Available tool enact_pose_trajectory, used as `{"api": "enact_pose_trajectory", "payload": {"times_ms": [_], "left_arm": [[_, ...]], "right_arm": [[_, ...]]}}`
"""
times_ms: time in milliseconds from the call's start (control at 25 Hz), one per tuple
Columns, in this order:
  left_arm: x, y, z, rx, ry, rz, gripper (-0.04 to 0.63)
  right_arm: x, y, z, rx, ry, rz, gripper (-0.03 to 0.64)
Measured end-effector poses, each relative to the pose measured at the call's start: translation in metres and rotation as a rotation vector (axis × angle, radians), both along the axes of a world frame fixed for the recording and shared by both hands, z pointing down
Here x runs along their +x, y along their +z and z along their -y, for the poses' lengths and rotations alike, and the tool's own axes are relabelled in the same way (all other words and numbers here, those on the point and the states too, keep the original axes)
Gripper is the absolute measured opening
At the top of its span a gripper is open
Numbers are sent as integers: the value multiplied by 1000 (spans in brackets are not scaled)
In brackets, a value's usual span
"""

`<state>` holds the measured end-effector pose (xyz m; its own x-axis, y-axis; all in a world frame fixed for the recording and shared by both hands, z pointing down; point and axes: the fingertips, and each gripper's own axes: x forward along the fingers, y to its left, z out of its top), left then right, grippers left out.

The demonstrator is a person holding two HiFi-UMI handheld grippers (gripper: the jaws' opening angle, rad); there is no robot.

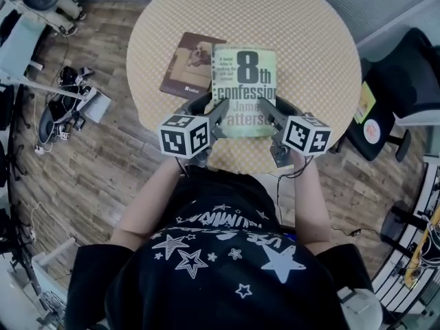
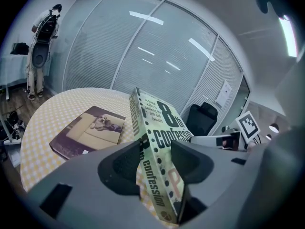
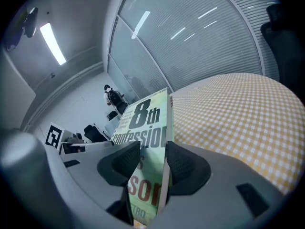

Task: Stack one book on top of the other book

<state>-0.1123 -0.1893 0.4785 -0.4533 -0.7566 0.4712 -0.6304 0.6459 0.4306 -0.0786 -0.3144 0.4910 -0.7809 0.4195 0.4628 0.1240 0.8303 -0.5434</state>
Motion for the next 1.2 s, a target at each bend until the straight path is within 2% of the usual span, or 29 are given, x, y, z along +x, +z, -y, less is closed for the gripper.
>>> {"api": "enact_pose_trajectory", "payload": {"times_ms": [240, 520, 1040, 1200], "left_arm": [[-9, 3, -13, -10, 39, -14, 206], [-39, 9, -48, -8, 163, -21, 206], [-119, 24, -107, -21, 274, -51, 206], [-141, 35, -117, -34, 301, -89, 206]], "right_arm": [[-4, 5, -15, -16, 47, -20, 181], [-19, 8, -55, -11, 167, -22, 181], [-86, 20, -122, 1, 287, -53, 181], [-105, 27, -133, 6, 312, -72, 181]]}}
